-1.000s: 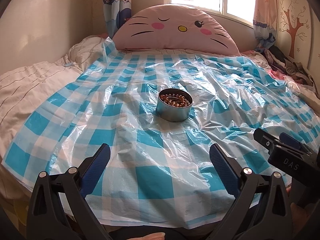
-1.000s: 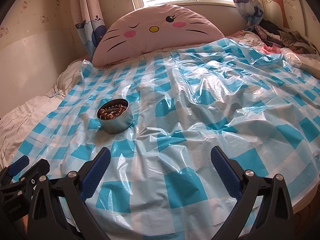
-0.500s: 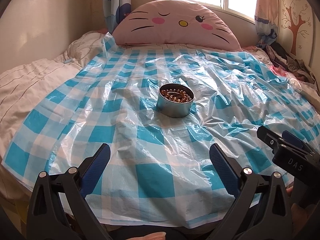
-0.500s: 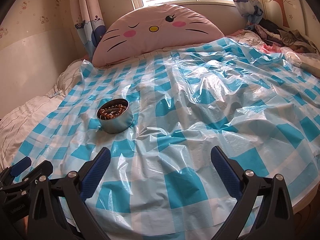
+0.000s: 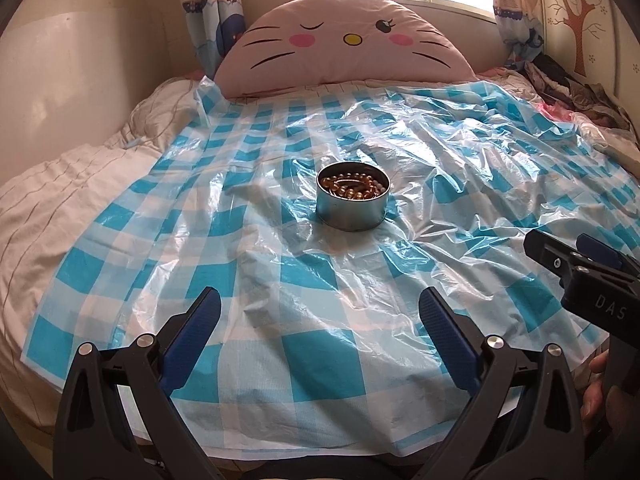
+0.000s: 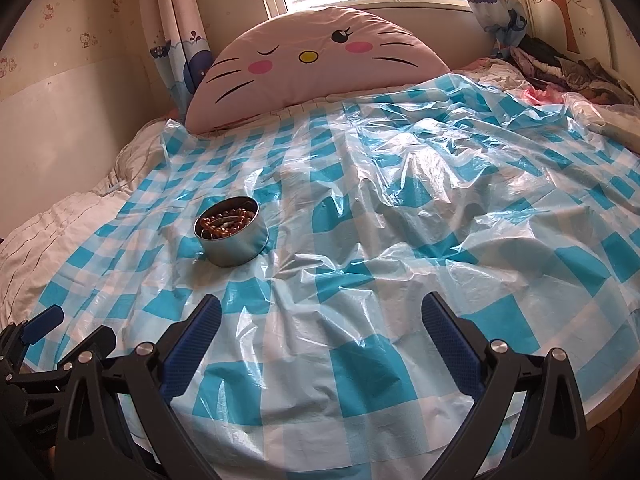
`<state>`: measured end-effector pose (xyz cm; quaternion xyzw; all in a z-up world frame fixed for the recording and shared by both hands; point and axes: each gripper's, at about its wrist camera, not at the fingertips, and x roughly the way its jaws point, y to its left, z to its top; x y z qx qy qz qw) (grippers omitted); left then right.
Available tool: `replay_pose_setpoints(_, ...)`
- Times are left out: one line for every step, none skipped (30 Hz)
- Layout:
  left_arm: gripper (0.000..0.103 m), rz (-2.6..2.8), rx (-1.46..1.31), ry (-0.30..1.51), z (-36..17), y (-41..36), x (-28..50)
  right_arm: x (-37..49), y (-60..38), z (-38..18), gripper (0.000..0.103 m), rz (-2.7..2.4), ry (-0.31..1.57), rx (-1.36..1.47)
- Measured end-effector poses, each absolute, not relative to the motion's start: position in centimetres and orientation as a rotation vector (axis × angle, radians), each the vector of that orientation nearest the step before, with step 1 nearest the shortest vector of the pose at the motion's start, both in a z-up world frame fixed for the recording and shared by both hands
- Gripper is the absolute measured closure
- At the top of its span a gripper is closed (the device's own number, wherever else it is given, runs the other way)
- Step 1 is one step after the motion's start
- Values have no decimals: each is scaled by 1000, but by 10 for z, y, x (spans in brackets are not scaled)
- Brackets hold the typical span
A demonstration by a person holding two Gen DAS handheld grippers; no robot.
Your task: Organize jewelry
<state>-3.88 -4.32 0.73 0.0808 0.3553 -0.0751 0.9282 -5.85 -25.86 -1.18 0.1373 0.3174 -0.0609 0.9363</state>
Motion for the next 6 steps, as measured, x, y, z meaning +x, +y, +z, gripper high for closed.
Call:
replay_pose_setpoints(8, -155, 149, 736, 7, -41, -38, -58, -259, -12, 7, -124, 648, 280)
replay_pose_setpoints(8, -153, 137, 734, 7, -40, -39, -59, -259, -12, 7, -125, 648, 280)
replay_pose_setpoints(8, -151, 128, 726, 7, -38, -40, -58, -259, -12, 7, -124, 648, 280)
replay_pose_setpoints(8, -152, 124, 718, 8, -38, -42, -58, -259, -12, 7, -124, 648, 280)
replay_pose_setpoints(8, -154, 122, 712, 8, -38, -43, -58, -259, -12, 7, -124, 648, 280)
replay_pose_setpoints(8, -155, 123, 706, 8, -38, -44, -58, -260, -12, 7, -123, 648, 280)
